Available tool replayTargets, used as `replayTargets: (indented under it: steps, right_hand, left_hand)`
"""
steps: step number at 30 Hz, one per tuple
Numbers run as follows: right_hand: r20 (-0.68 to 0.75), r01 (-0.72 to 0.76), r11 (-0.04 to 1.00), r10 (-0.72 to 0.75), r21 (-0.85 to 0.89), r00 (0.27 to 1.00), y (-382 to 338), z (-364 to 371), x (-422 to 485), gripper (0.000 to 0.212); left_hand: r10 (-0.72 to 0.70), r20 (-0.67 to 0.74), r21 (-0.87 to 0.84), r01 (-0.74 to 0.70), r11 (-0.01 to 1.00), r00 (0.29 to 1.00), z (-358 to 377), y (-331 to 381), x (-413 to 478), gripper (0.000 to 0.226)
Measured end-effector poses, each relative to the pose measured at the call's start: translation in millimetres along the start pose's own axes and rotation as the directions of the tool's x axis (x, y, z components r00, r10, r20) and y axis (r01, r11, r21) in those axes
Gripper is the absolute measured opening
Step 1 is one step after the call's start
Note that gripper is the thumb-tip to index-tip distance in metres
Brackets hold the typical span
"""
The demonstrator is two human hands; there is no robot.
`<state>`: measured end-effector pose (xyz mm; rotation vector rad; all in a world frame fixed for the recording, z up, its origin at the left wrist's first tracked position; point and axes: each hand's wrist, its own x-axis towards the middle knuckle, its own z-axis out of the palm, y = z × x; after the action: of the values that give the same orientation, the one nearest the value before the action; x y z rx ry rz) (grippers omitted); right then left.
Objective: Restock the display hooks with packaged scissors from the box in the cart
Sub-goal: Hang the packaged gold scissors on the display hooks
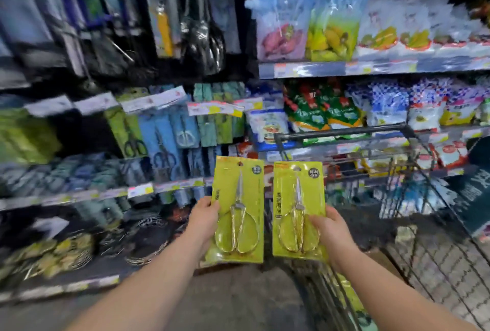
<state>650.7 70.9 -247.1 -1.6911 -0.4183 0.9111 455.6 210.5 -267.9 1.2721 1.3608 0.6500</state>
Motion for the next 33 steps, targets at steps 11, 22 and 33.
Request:
replayTargets:
  steps: [11,22,33]
  right_hand:
    - [0.351,0.079,0.983,-0.015,-0.168,0.936,-6.9,301.0,-84.0,0.023]
    - [0.573,0.194,0.961,-0.047,-0.198,0.818,-5.0,487.1,-163.1,0.012]
    - [0.627,0.323,0.916,-0.109,-0.238,0.771,-29.5,611.9,-139.4,0.017]
  left_hand:
    - [-0.095,-0.318,-0.242,0.016,0.97,0.943,-313.2,-63.0,-22.0,0.017]
    - [-0.202,-0.504,-0.337,0.024,0.941,0.84,-498.0,-132.4,-51.5,0.019]
    - [-0.243,-0.598,-0.388,-0.011,0.922,0.764,-577.6,-129.0,-14.2,0.018]
